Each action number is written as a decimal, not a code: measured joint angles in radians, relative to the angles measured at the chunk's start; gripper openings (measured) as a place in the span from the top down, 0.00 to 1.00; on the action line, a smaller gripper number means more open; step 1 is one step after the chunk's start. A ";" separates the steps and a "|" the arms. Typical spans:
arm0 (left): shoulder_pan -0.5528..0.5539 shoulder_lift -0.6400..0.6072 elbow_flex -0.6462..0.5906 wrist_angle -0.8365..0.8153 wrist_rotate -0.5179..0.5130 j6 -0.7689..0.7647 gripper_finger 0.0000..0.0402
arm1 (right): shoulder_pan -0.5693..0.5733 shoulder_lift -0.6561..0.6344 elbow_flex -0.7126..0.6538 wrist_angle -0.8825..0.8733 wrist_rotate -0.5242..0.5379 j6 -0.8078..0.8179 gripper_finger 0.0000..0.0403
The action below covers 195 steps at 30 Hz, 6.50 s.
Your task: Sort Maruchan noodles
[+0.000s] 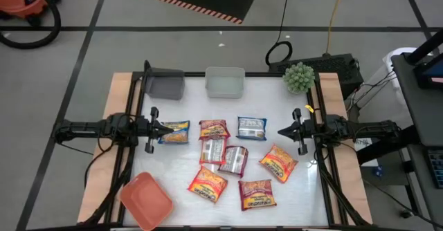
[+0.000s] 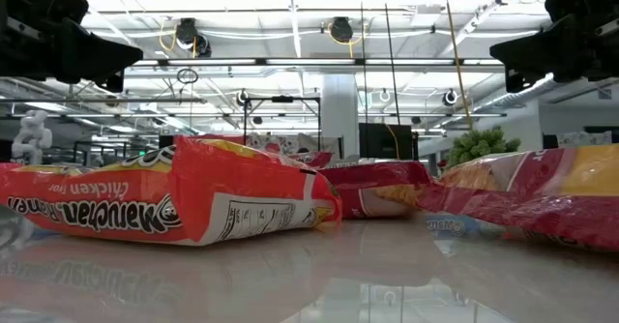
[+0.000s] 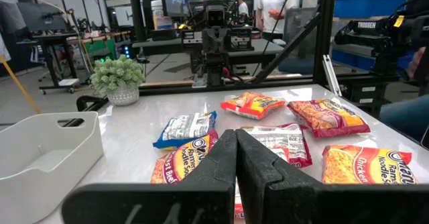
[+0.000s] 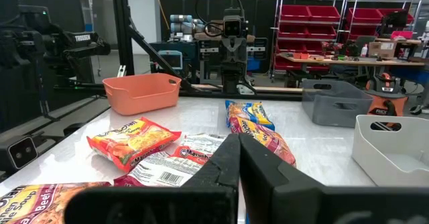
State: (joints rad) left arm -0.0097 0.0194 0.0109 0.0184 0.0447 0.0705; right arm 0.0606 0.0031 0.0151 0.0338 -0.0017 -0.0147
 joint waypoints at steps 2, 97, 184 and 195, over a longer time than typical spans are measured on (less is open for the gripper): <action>0.000 0.000 0.000 0.000 0.000 0.000 0.99 | 0.000 0.000 0.000 0.000 0.000 0.000 1.00; 0.000 0.000 0.000 0.004 0.000 0.003 0.99 | 0.000 0.828 1.112 -0.741 0.136 0.169 0.92; -0.260 1.155 0.772 -0.298 -0.105 -0.208 0.91 | 0.694 1.117 0.677 -0.999 0.044 0.942 0.49; -0.260 1.174 0.772 -0.222 -0.118 -0.142 0.91 | 0.701 1.117 0.500 -0.837 0.058 0.938 0.45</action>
State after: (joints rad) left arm -0.2699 1.1938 0.7826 -0.2038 -0.0731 -0.0715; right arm 0.7612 1.1201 0.5152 -0.8032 0.0559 0.9237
